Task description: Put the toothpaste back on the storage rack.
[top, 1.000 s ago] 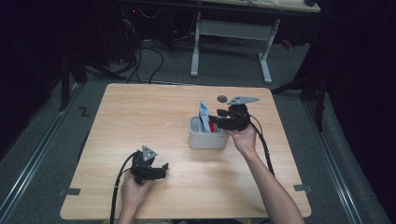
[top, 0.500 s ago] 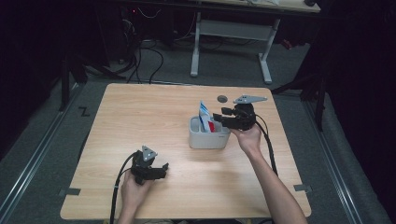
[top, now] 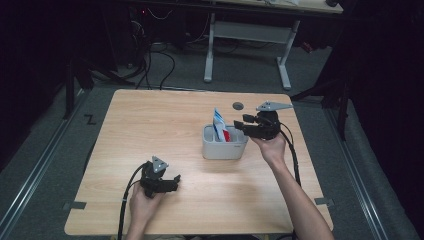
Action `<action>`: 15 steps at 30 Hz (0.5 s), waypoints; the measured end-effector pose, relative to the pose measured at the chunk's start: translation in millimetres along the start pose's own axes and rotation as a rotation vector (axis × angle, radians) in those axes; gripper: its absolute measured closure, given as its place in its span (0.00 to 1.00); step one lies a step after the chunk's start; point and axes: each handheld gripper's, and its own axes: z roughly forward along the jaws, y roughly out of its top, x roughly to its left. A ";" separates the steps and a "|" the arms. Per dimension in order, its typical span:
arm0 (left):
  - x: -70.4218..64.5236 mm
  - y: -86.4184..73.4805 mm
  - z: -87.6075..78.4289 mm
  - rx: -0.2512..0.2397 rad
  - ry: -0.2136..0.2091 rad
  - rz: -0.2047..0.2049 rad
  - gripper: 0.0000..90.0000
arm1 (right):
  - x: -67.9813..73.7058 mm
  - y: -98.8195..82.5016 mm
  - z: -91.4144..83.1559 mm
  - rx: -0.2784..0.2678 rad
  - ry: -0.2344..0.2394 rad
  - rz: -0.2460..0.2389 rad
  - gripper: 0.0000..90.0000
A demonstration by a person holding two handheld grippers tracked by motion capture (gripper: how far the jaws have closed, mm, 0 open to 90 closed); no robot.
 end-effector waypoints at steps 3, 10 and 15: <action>-0.1 0.0 0.0 0.000 -0.001 -0.001 0.19 | 0.0 -0.3 -1.4 0.001 -0.001 -0.003 0.55; -0.1 0.0 0.0 0.000 0.000 -0.001 0.19 | -1.4 -1.3 -6.3 0.002 -0.014 -0.009 0.56; -0.1 0.0 0.0 0.000 0.000 -0.001 0.19 | -4.1 -1.0 -12.5 -0.012 -0.018 -0.007 0.57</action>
